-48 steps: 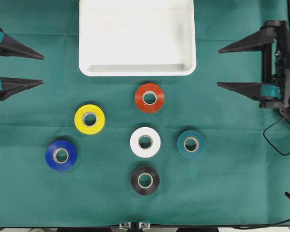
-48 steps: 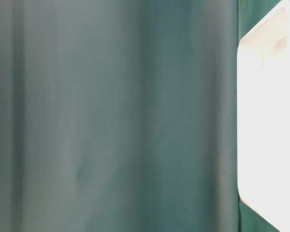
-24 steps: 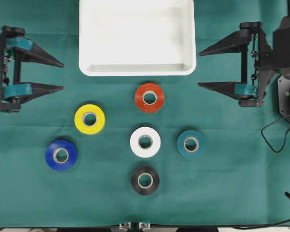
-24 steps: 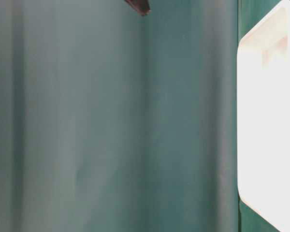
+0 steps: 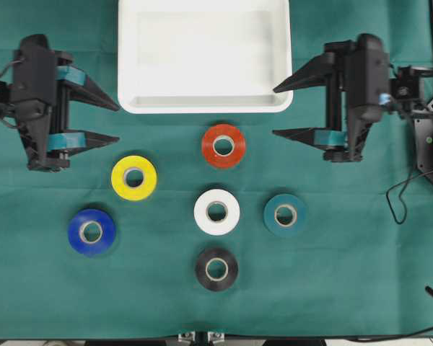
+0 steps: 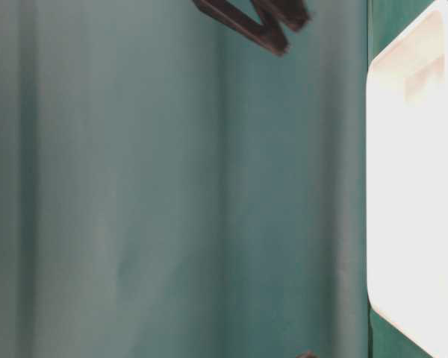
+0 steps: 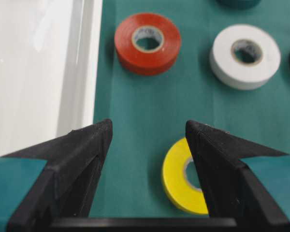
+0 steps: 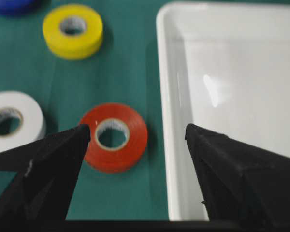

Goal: Put the tape alternately from left to right into the white case.
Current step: 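Move the right gripper down over the white tape roll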

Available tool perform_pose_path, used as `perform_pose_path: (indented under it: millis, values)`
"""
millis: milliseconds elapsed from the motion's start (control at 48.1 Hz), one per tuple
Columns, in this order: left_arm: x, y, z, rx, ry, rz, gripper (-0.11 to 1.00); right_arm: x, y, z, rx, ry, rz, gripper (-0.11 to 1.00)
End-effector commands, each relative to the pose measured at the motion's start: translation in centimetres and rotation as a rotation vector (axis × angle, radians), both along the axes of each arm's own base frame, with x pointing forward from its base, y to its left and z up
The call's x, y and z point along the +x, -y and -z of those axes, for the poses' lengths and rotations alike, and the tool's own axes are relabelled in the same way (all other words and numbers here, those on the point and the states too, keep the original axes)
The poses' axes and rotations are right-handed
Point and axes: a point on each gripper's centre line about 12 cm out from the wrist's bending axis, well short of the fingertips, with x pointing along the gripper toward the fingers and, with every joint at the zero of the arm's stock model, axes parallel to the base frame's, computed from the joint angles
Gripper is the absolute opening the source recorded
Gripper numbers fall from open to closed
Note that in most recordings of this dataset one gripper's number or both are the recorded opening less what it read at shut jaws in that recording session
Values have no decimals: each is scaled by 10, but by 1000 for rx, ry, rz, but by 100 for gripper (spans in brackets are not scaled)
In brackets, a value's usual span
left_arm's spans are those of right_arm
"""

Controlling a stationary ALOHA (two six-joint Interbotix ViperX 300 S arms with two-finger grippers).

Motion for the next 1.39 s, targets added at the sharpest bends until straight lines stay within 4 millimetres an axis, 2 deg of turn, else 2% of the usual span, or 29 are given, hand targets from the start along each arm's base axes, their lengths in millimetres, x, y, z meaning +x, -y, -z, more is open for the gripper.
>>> perform_pose_path:
  millis: [0, 291, 748, 1372]
  values:
    - [10, -1, -5, -3, 3, -4, 96, 11, 1, -6, 8, -1, 6, 89]
    - [21, 2, 7, -3, -54, 7, 96, 26, 2, 14, 31, -98, 18, 89]
    - [19, 3, 9, -3, -78, 9, 96, 28, 2, 12, 32, -95, 18, 89]
    - [19, 2, 9, -3, -78, 7, 96, 29, -22, 14, 73, -99, -28, 89]
